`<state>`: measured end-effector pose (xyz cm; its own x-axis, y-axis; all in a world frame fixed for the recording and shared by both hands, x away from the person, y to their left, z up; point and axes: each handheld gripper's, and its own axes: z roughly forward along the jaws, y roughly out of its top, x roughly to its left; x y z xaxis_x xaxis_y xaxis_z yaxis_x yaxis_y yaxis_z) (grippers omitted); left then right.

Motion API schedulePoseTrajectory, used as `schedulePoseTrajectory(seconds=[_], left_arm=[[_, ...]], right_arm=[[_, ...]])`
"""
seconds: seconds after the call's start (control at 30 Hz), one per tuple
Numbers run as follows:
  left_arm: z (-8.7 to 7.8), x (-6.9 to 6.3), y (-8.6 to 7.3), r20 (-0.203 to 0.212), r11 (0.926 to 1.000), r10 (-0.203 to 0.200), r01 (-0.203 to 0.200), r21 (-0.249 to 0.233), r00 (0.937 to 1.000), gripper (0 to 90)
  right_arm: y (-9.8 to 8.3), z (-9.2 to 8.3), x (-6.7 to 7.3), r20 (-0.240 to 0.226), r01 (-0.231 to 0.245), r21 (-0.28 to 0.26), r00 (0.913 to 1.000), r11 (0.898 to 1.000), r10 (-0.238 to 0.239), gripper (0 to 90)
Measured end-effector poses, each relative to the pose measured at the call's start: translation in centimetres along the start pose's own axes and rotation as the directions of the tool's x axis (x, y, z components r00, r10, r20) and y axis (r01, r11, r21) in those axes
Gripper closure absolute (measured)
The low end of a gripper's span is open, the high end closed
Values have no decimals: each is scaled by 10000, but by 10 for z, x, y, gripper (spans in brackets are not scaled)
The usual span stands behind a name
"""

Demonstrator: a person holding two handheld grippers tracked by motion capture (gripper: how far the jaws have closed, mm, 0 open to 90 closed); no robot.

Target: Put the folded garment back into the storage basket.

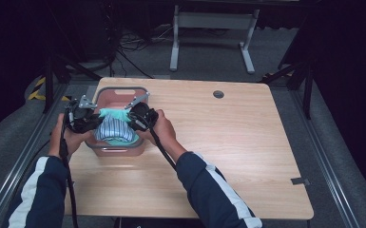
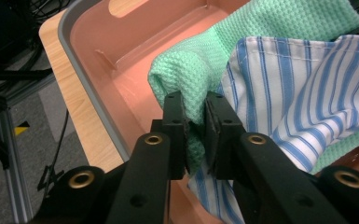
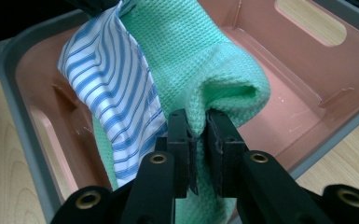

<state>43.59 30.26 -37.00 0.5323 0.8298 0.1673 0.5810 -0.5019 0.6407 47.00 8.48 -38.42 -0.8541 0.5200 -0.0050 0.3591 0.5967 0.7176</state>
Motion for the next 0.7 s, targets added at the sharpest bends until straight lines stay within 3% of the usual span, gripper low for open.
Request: schedulePoseTrajectory(seconds=[0.17, 0.27, 0.7], left_arm=[[3, 1, -2, 24, 9999, -17, 17, 169, 10000, 734], [3, 0, -3, 106, 9999, -156, 156, -9, 9998, 727], [-1, -10, -4, 303, 9997, 58, -51, -228, 9995, 692]], right_arm=[[-1, 2, -4, 48, 85, 163, 10000, 9998, -86, 786], [-2, 2, -5, 91, 57, 251, 9999, 9997, -60, 767], [-8, -2, -6, 194, 192, 294, 9996, 9994, -198, 721]])
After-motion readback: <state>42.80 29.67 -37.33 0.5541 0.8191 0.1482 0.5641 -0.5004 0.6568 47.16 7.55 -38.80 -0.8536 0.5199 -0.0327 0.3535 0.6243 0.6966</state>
